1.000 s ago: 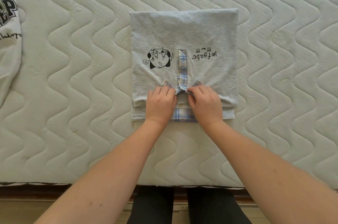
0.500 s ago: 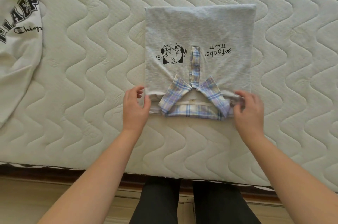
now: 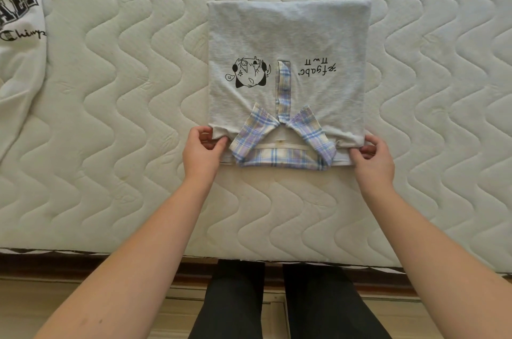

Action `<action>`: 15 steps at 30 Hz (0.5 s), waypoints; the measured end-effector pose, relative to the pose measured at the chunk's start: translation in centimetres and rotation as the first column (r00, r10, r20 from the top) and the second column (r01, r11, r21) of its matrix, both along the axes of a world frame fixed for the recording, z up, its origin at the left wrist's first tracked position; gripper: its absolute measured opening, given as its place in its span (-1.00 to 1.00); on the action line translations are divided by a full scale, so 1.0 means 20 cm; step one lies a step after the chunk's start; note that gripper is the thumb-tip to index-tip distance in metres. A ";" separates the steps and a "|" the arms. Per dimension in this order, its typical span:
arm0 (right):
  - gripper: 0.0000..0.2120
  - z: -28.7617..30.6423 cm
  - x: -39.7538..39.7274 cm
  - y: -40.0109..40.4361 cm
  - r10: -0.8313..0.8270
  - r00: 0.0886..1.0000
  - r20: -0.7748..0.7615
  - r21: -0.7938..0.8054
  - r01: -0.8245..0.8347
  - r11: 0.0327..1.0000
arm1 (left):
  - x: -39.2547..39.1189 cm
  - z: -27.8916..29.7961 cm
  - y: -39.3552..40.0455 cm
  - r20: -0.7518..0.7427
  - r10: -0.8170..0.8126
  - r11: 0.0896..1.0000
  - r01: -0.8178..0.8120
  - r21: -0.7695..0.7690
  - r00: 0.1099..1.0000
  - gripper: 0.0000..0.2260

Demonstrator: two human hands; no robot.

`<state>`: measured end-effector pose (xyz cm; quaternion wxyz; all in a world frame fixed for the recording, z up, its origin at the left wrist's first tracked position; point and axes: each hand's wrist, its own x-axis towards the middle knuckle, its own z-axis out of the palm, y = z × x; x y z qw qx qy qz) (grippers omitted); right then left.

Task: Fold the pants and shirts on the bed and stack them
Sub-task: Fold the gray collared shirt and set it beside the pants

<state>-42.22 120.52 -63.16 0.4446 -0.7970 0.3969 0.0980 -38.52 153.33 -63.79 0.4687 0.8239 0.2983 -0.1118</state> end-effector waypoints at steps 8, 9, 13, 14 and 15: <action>-0.60 0.02 -0.03 0.00 -0.022 0.996 0.081 0.023 0.020 1.000 | -0.06 0.02 0.01 0.126 -0.050 0.994 0.037 0.106 0.991 -0.87; -0.59 0.02 -0.03 0.00 -0.019 0.996 0.092 0.026 0.016 1.000 | -0.05 0.02 0.00 0.130 -0.076 0.993 0.062 0.104 0.989 -0.83; -0.54 0.03 -0.02 0.01 -0.018 0.994 0.111 0.047 0.013 0.999 | -0.03 0.03 -0.02 0.130 -0.196 0.976 0.182 0.117 0.972 -0.72; -0.54 0.04 -0.02 0.01 -0.011 0.994 0.111 0.037 0.007 0.999 | -0.01 0.03 -0.03 0.129 -0.187 0.977 0.172 0.123 0.974 -0.75; -0.53 0.04 -0.02 0.02 -0.006 0.993 0.117 0.041 0.001 0.999 | 0.00 0.03 -0.03 0.124 -0.165 0.980 0.149 0.128 0.978 -0.79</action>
